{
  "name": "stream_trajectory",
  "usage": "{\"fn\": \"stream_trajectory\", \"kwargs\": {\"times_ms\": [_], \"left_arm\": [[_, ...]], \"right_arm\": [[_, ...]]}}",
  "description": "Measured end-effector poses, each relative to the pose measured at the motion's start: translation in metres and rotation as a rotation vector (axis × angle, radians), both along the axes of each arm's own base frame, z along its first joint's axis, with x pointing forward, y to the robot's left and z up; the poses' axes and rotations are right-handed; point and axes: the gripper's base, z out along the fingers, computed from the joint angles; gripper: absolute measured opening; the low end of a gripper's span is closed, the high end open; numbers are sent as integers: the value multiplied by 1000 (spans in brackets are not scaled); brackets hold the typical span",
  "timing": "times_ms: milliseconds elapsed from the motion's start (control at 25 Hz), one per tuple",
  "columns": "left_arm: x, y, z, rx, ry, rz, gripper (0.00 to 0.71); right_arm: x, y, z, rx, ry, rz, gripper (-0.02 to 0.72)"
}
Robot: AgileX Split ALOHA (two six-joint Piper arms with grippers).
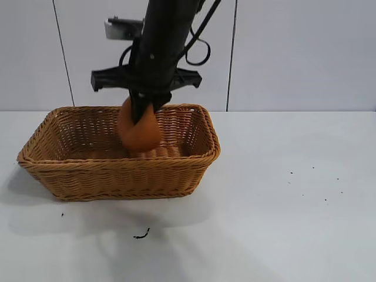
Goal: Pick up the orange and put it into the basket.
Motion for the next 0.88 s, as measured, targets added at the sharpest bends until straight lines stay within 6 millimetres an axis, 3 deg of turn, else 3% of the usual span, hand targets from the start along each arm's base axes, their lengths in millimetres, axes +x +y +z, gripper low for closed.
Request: {"fn": "stream_trajectory", "kwargs": {"times_ms": [40, 200, 280, 640, 760, 880], "left_arm": [[0, 0, 0, 0, 0, 0, 666], [0, 0, 0, 0, 0, 0, 666], [0, 0, 0, 0, 0, 0, 666], [0, 0, 0, 0, 0, 0, 666], [0, 0, 0, 0, 0, 0, 666], [0, 0, 0, 0, 0, 0, 666]], "right_arm": [[0, 0, 1, 3, 0, -1, 171], [-2, -1, 11, 7, -4, 0, 556], [-3, -2, 25, 8, -5, 2, 632], [1, -16, 113, -20, -117, -45, 652], [14, -36, 119, -20, -135, -96, 652], [33, -70, 119, -32, -127, -174, 647]]}}
